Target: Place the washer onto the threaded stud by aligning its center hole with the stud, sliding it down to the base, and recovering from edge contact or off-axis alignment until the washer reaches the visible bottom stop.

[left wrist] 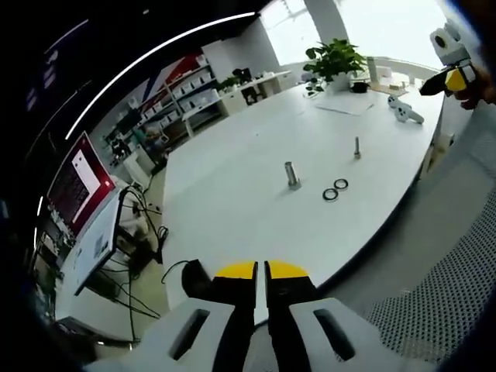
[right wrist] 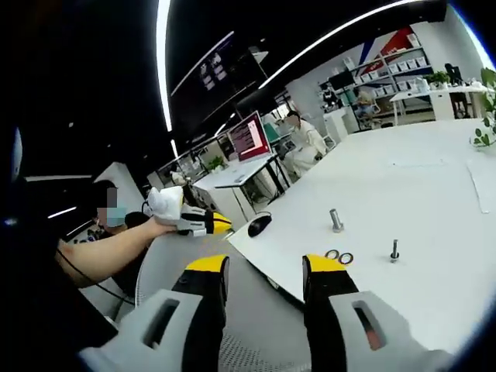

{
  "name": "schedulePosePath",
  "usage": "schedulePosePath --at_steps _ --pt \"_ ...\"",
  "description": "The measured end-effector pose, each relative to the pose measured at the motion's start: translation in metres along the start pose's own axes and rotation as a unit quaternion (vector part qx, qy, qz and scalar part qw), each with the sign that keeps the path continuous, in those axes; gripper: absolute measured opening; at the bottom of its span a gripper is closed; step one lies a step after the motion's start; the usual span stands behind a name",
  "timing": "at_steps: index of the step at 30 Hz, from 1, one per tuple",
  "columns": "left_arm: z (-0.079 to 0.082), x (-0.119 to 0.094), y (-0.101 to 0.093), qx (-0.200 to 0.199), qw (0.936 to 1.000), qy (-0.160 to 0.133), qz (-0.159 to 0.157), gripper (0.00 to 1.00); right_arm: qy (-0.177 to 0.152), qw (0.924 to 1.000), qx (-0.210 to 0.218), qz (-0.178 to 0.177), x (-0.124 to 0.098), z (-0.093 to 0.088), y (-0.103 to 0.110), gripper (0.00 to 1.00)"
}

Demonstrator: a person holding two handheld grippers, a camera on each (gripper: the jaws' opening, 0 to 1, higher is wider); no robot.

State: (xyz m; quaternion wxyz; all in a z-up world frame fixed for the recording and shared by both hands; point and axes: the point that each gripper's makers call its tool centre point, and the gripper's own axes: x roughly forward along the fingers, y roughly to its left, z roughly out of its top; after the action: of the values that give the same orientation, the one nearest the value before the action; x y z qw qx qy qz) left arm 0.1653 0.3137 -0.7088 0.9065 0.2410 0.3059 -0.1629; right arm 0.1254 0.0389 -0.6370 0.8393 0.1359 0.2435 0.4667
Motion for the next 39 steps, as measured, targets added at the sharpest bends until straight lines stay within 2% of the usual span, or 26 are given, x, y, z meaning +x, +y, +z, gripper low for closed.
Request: schedulePosePath --at_steps 5,8,11,13,15,17,18,20,23,26,28,31,34,35,37,39 --pt "0.003 -0.001 0.002 -0.004 0.9999 -0.008 0.006 0.01 -0.002 1.0000 -0.009 -0.001 0.005 -0.003 0.011 0.40" --pt "0.006 -0.003 0.002 -0.005 0.9998 -0.016 0.008 0.01 0.007 0.9994 -0.030 -0.015 0.011 -0.008 0.012 0.40" --pt "0.009 -0.004 0.002 -0.007 0.9996 -0.024 0.012 0.01 0.008 0.9992 -0.026 -0.031 0.015 -0.010 0.014 0.40" --pt "0.011 -0.005 0.005 -0.012 0.9993 -0.031 0.019 0.01 0.026 0.9978 -0.037 -0.048 0.020 -0.013 0.011 0.40" --pt "0.013 -0.006 0.006 -0.017 0.9989 -0.038 0.021 0.01 0.033 0.9975 -0.038 -0.050 0.027 -0.013 0.009 0.40" --pt "0.010 -0.005 0.002 -0.008 0.9994 -0.031 0.014 0.01 0.038 0.9969 -0.037 -0.058 0.033 -0.012 0.005 0.39" --pt "0.009 -0.005 0.001 -0.005 0.9995 -0.029 0.012 0.01 0.049 0.9952 -0.039 -0.075 0.036 -0.012 0.000 0.39" --pt "0.002 -0.002 -0.005 0.009 0.9999 -0.009 -0.005 0.01 0.055 0.9891 -0.077 -0.112 0.035 -0.006 -0.011 0.39" --pt "0.004 -0.001 -0.005 0.004 0.9999 -0.013 -0.009 0.01 0.041 0.9830 -0.090 -0.154 0.032 0.004 -0.028 0.36" --pt "0.008 -0.002 -0.006 0.010 0.9995 -0.027 -0.013 0.01 0.040 0.9802 -0.086 -0.174 0.031 0.007 -0.037 0.35" --pt "0.010 -0.002 -0.007 0.013 0.9993 -0.030 -0.014 0.01 0.052 0.9763 -0.105 -0.182 0.031 0.009 -0.039 0.35" --pt "0.009 -0.002 -0.010 0.020 0.9992 -0.027 -0.021 0.01 0.072 0.9730 -0.133 -0.175 0.035 0.008 -0.038 0.35" --pt "0.011 -0.001 -0.011 0.025 0.9988 -0.032 -0.027 0.01 0.120 0.9698 -0.161 -0.138 0.045 0.004 -0.035 0.35" --pt "0.011 -0.001 -0.011 0.023 0.9989 -0.032 -0.025 0.01 0.142 0.9676 -0.171 -0.120 0.049 0.002 -0.033 0.35" --pt "0.009 -0.001 -0.011 0.023 0.9990 -0.028 -0.027 0.01 0.164 0.9622 -0.191 -0.102 0.054 0.003 -0.034 0.36" --pt "0.009 -0.001 -0.010 0.021 0.9991 -0.027 -0.025 0.01 0.199 0.9526 -0.217 -0.076 0.062 0.002 -0.038 0.36"
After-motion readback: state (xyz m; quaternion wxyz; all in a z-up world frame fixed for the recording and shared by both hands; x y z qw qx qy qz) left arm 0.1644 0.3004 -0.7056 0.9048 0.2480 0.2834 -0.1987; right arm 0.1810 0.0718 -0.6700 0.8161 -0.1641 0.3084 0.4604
